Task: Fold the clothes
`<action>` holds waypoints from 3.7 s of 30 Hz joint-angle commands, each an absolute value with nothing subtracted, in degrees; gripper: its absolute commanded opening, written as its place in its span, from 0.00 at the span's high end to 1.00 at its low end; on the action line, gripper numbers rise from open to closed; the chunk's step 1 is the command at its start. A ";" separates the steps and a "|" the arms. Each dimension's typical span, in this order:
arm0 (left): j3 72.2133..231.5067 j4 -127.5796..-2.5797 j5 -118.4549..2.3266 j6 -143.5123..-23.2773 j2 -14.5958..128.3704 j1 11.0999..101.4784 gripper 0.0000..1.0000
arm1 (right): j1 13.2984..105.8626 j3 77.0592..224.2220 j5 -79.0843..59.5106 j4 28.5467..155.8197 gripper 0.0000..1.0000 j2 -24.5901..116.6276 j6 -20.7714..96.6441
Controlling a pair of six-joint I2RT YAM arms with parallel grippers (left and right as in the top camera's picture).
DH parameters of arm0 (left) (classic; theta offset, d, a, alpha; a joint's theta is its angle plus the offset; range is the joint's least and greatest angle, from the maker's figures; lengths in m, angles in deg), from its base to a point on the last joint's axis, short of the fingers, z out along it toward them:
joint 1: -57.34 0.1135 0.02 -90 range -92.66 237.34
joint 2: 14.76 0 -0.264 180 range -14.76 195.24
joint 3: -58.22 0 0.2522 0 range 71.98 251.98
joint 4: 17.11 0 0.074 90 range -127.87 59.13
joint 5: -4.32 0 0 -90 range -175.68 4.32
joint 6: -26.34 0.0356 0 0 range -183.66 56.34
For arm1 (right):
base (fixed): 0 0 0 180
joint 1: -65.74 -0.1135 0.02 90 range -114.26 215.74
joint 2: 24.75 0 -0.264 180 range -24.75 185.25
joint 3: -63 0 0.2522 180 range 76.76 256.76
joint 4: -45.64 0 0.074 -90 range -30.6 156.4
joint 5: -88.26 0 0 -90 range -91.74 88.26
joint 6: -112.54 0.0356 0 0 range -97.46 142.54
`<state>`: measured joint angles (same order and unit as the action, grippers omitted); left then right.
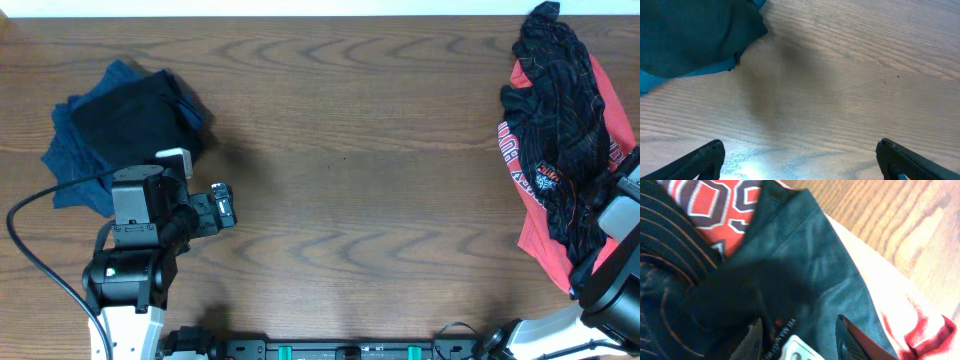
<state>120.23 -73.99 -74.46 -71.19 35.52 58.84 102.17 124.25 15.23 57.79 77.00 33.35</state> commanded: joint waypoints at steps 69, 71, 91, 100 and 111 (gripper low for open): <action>121.46 -73.66 -74.11 -71.47 35.72 58.90 0.02 | 33.89 125.65 16.10 55.43 0.23 57.18 30.31; 121.46 -73.66 -74.09 -71.49 35.83 58.90 0.02 | 36.93 125.67 18.03 57.14 0.24 54.75 30.13; 121.24 -58.60 -56.53 -87.01 63.00 44.24 0.02 | 66.17 125.69 14.46 80.26 0.20 45.22 30.68; 121.24 -37.75 -56.56 -105.24 79.89 32.87 0.01 | 66.50 125.69 14.31 81.27 0.19 45.22 30.66; 121.24 -23.93 -65.80 -112.21 90.49 26.71 0.46 | 66.50 125.69 14.31 81.29 0.19 45.22 30.66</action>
<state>120.76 -23.63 -60.67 -110.46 88.98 27.32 66.13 125.36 14.51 81.24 45.88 30.81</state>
